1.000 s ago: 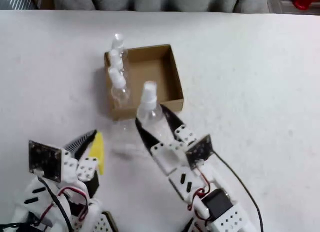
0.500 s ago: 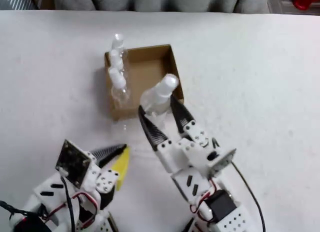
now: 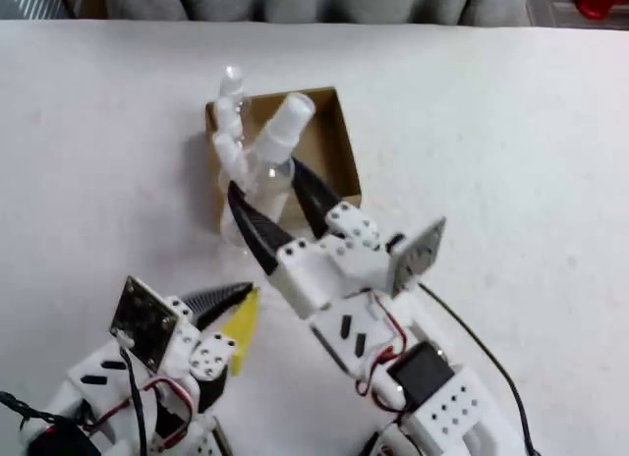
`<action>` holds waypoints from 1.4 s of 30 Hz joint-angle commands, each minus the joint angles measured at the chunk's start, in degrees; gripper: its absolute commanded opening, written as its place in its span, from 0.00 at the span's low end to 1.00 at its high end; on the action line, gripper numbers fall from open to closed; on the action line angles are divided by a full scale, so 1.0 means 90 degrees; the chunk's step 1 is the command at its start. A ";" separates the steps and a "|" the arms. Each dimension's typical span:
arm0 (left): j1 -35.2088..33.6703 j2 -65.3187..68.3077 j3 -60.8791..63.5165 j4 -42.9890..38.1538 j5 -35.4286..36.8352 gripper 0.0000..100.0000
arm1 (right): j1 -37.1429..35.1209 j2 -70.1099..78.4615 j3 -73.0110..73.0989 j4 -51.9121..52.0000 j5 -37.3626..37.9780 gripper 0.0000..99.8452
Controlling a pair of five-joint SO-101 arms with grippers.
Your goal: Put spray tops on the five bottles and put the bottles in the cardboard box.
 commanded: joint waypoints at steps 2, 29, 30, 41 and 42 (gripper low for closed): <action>-0.0112 -0.0024 -0.0010 -0.0225 -0.0049 0.02 | -0.0474 -0.0112 -0.0391 -0.0073 -0.0156 0.02; -0.1841 -0.0024 0.1006 -0.1485 -0.0029 0.02 | -0.0532 -0.1460 -0.0381 0.1089 0.0205 0.02; -0.1832 -0.0024 0.1006 -0.1485 -0.0029 0.02 | -0.0396 -0.1216 -0.0371 0.0767 0.0322 0.02; -0.0835 -0.0024 0.1055 -0.1387 -0.0049 0.02 | -0.0269 0.2574 -0.0567 -0.2916 0.0205 0.02; -0.0806 -0.0024 0.1055 -0.1397 -0.0039 0.02 | -0.0366 0.2720 -0.0576 -0.2945 0.0117 0.02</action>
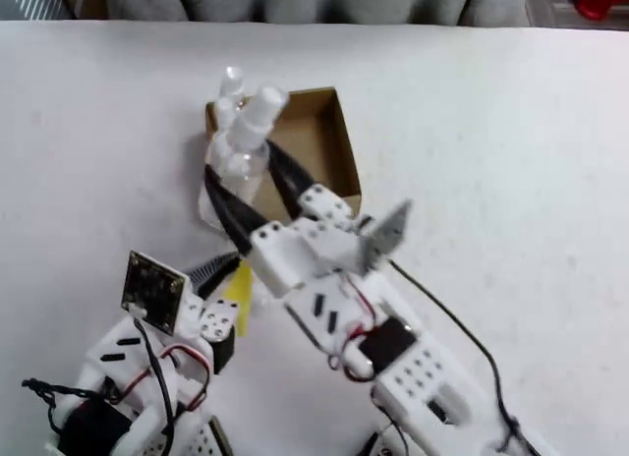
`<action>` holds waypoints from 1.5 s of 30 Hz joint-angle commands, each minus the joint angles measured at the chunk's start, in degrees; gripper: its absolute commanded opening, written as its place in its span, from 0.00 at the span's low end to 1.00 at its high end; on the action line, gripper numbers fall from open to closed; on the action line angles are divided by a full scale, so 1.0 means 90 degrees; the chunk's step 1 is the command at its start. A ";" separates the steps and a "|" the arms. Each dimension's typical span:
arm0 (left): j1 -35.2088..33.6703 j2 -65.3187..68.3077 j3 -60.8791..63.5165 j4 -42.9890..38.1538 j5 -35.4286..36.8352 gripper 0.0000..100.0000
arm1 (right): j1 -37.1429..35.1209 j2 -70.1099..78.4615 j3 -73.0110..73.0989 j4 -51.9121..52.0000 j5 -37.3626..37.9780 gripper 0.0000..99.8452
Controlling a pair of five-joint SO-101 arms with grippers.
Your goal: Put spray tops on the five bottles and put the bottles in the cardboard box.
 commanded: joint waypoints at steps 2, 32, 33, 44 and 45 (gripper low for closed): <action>0.0210 -0.0024 -0.0059 -0.0107 -0.0039 0.02 | -0.0396 0.0542 -0.0459 -0.0444 -0.0313 0.02; -0.0308 -0.0024 0.0742 -0.0879 -0.0078 0.02 | -0.0796 -0.2877 -0.0205 0.4518 0.0274 0.02; -0.0308 -0.0024 0.0781 -0.0908 -0.0078 0.02 | -0.0698 -0.2877 -0.0205 0.4440 0.0274 0.02; -0.2281 -0.0015 0.1680 -0.1153 -0.0547 0.02 | 0.1050 -0.2857 -0.0205 0.4000 0.1074 0.02; -0.2545 -0.0015 0.1885 -0.1162 -0.0781 0.02 | 0.1187 -0.2847 -0.0205 0.4000 0.1074 0.02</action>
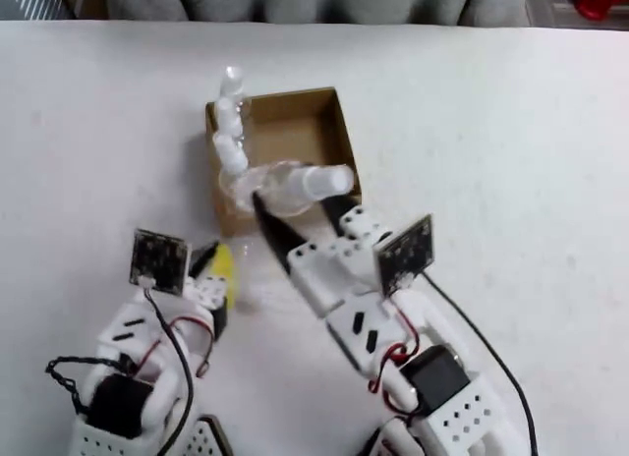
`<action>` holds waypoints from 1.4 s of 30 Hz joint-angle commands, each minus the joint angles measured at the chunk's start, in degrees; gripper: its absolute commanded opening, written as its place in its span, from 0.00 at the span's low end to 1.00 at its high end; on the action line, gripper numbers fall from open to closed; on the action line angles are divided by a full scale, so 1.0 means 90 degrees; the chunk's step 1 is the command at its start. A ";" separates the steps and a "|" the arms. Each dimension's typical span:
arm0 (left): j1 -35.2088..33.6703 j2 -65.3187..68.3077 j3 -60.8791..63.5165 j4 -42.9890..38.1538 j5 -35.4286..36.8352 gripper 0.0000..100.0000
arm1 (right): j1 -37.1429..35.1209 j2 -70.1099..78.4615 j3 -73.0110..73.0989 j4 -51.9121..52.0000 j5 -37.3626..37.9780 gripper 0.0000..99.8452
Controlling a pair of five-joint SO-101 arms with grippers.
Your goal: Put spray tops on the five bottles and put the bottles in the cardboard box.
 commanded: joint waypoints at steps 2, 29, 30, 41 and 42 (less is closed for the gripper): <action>-0.1226 -0.0063 0.0664 -0.0332 -0.0889 0.02 | 0.0601 0.0093 -0.0205 -0.0171 0.0127 0.02; -0.2144 -0.0054 0.1407 -0.0977 -0.0830 0.02 | 0.2017 0.6813 -0.3204 -0.2291 0.0127 0.02; -0.2144 -0.0054 0.1407 -0.0977 -0.0830 0.02 | 0.2037 0.6940 -0.3311 -0.2291 0.0127 0.02; -0.2144 -0.0054 0.1407 -0.0977 -0.0830 0.02 | 0.2115 0.8396 -0.4542 -0.2291 0.0137 0.02; -0.2144 -0.0054 0.1407 -0.0977 -0.0830 0.02 | 0.2115 0.8484 -0.4620 -0.2271 0.0225 0.02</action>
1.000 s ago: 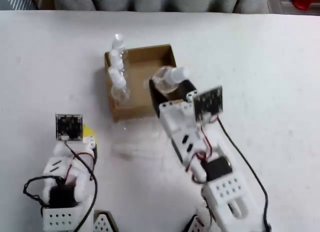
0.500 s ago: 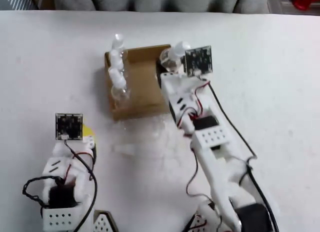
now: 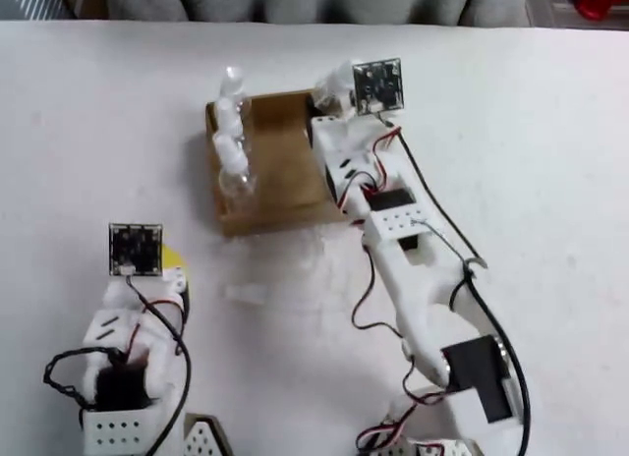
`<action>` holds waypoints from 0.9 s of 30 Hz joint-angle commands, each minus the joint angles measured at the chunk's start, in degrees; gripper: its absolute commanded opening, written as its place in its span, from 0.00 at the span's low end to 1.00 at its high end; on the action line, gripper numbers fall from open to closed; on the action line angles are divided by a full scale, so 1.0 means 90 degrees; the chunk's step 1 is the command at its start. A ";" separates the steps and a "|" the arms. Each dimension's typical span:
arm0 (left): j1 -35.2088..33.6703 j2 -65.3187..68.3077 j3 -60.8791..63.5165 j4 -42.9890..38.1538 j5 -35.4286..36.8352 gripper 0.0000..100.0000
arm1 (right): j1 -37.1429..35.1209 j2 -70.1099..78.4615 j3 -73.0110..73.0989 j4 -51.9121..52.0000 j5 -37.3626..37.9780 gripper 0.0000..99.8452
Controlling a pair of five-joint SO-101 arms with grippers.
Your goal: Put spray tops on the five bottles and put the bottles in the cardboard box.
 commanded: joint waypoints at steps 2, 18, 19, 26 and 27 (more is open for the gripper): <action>-0.0063 -0.0073 -0.0010 0.0029 0.0049 0.02 | 0.0063 0.0171 -0.0615 -0.0112 0.0547 0.02; -0.0073 -0.0073 -0.0010 0.0020 0.0049 0.02 | 0.0220 0.0825 -0.1104 -0.0083 0.0694 0.02; -0.0073 -0.0073 -0.0010 0.0020 0.0049 0.02 | 0.0278 0.1001 -0.1289 -0.0083 0.0606 0.02; -0.0073 -0.0073 -0.0010 0.0020 0.0049 0.02 | 0.0376 0.1929 -0.2032 -0.0083 0.0518 0.02; -0.0073 -0.0073 -0.0010 0.0020 0.0049 0.02 | 0.0376 0.2017 -0.2110 -0.0083 0.0518 0.02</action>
